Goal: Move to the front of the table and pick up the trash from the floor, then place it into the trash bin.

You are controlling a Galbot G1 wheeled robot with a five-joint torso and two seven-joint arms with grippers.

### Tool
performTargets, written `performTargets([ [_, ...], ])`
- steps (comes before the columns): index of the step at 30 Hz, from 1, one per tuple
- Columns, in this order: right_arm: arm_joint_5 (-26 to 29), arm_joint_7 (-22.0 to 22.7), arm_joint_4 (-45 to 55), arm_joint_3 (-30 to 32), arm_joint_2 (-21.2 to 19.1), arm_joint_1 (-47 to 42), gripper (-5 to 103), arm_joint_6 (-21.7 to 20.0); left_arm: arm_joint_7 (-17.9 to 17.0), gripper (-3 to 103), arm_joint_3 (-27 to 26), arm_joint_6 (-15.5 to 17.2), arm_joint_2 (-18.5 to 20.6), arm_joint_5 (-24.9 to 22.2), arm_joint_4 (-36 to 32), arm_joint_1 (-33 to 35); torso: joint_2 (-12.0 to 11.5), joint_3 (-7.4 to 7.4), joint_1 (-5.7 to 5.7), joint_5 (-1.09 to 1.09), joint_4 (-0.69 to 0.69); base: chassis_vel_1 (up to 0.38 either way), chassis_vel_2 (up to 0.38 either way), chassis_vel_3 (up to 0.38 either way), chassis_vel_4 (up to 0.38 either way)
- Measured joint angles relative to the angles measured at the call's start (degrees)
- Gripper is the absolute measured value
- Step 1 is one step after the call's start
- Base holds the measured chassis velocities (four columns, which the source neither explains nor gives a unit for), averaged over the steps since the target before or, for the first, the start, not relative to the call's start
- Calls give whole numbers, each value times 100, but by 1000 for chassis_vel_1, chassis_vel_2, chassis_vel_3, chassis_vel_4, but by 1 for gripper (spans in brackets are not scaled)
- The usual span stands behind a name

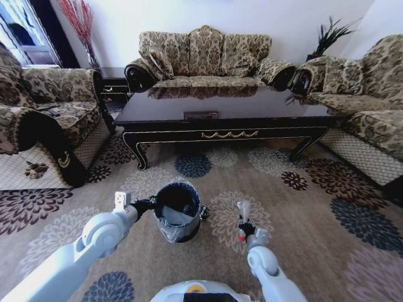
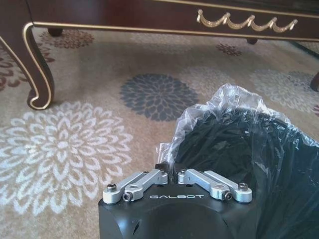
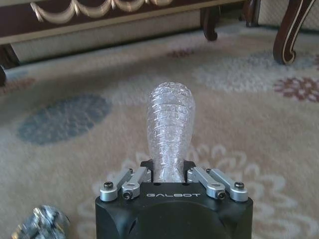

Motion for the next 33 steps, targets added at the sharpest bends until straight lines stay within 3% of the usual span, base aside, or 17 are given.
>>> performTargets([
  [8, 245, -94, 1115, 153, -350, -224, 26, -12, -31, 3, 374, 58, -107, 1, 92, -306, 0, 0, 0, -1, 1, 0, 0, 0, 0],
  [16, 289, -237, 2208, 300, -673, -603, 26, -47, -247, 3, 1410, 108, -104, -156, 455, -1304, 0, 0, 0, 1, 0, 0, 0, 0, 0],
  [21, 568, -385, 2852, 392, -879, -710, 26, -162, -499, 3, 2019, 142, -445, -258, 723, -1863, 0, 0, 0, 0, 1, 0, 0, 0, 0],
  [25, 573, -462, 2989, 386, -933, -775, 26, -164, -558, 3, 2175, 144, -553, -278, 785, -2002, 0, 0, 0, 0, 1, 0, 0, 0, 0],
  [33, 663, -676, 3347, 310, -1081, -1090, 26, -244, -707, 3, 3253, 136, -1079, -319, 1212, -2807, 0, 1, 0, 0, -1, 0, 0, 0, 0],
])
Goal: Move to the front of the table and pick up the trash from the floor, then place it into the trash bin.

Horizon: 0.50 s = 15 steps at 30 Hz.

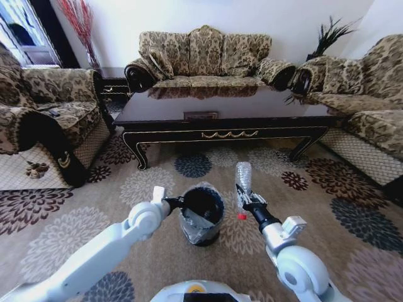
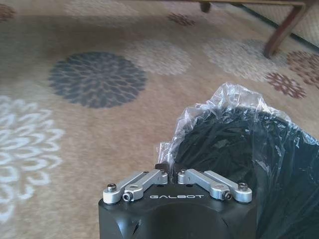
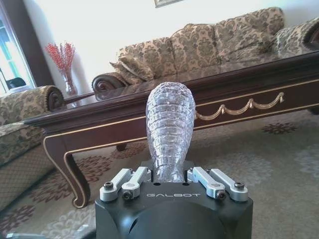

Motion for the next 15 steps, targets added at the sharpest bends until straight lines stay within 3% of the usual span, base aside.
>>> performTargets([
  [5, -149, -131, 48, -79, 51, -150, 26, 37, -83, 3, 492, -22, -273, -62, 132, -353, 0, 0, -1, 1, 0, 0, 0, 0, 0],
  [15, -389, -229, -224, -182, 263, -208, 26, 182, -128, 3, 713, -36, -436, -120, 169, -510, 0, -1, -1, 0, 1, 0, 0, 0, 0],
])
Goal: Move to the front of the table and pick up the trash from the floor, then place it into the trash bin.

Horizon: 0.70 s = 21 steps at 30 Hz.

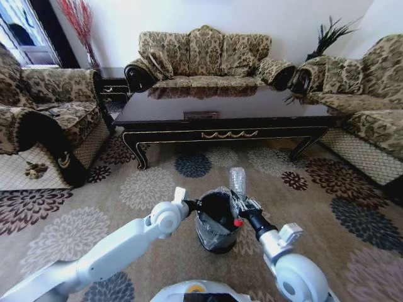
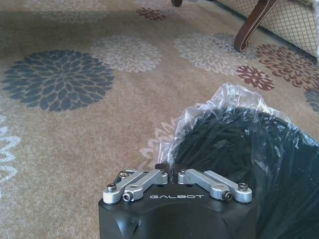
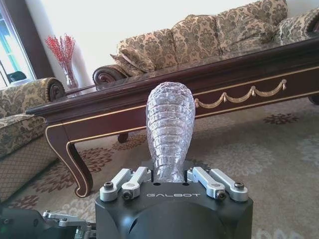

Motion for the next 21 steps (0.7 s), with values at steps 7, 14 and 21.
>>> performTargets([
  [7, -130, -249, -120, -73, 195, -80, 26, 151, 26, 3, 98, 0, -96, -33, -25, -57, 0, 0, 0, -1, 0, 0, 0, 0, 0],
  [14, -253, -229, -139, -101, 443, -266, 41, 178, 34, 3, 122, 0, -156, -75, 9, -196, 0, 0, 0, -1, -1, 0, 0, 0, 0],
  [21, -274, -221, -140, -110, 497, -289, 63, 182, 39, 3, 98, -14, -141, -43, 6, -112, 0, 0, 1, -1, -1, 0, 0, 0, 0],
])
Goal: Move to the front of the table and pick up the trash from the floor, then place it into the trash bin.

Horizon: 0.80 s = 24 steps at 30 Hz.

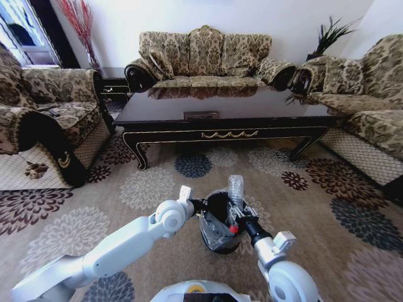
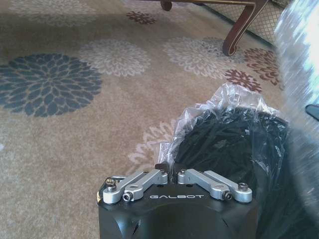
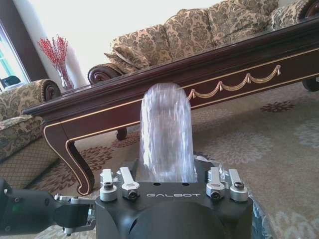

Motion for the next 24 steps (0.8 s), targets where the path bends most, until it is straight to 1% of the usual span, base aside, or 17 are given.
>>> performTargets([
  [3, -13, 2, 0, -22, 31, -19, 80, 0, 3, 3, -20, -2, 41, 22, -16, 67, 0, 0, 0, 0, 0, 0, 0, 0, 0],
  [5, -18, 4, -3, -28, 32, -19, 80, 0, 8, 3, -29, -2, 56, 24, -25, 80, 0, 0, 0, 0, 0, 0, 0, 0, 0],
  [7, -19, 9, -4, -30, 27, -14, 90, -2, 10, 3, -60, -2, 70, 26, -29, 95, 0, 0, 0, 0, 0, 0, 0, 0, 0],
  [8, -19, 9, -4, -30, 27, -14, 90, -2, 10, 3, -60, -2, 70, 26, -29, 95, 0, 0, 0, 0, 0, 0, 0, 0, 0],
  [10, -18, 13, -4, -28, 21, -6, 99, -6, 19, 3, -107, -2, 92, 27, -29, 112, 0, 0, 0, 0, 0, 0, 0, 0, 0],
  [12, -18, 15, -2, -21, 17, -5, 99, -7, 34, 3, -148, -3, 104, 29, -29, 127, 0, 0, 0, 0, 0, 0, 0, 0, 0],
  [16, -19, 29, -3, 28, 8, -18, 100, 8, 143, 3, -564, 18, 237, 31, -21, 169, 0, 0, 0, 0, 0, 0, 0, 0, 0],
  [17, -19, 29, -3, 28, 8, -18, 100, 8, 143, 3, -564, 18, 237, 31, -21, 169, 0, 0, 0, 0, 0, 0, 0, 0, 0],
  [20, 4, 54, -18, 66, 17, 56, 100, 41, 206, 3, -934, 25, 403, -23, -4, 212, 0, 0, 0, 0, 0, 0, 0, 0, 0],
  [21, 4, 54, -18, 66, 17, 56, 100, 41, 206, 3, -934, 25, 403, -23, -4, 212, 0, 0, 0, 0, 0, 0, 0, 0, 0],
  [24, -37, 67, -23, 121, 51, 188, 100, 76, 346, 3, -1390, 35, 628, 28, 6, 423, 0, 0, 0, -1, 0, 0, 0, 0, 0],
])
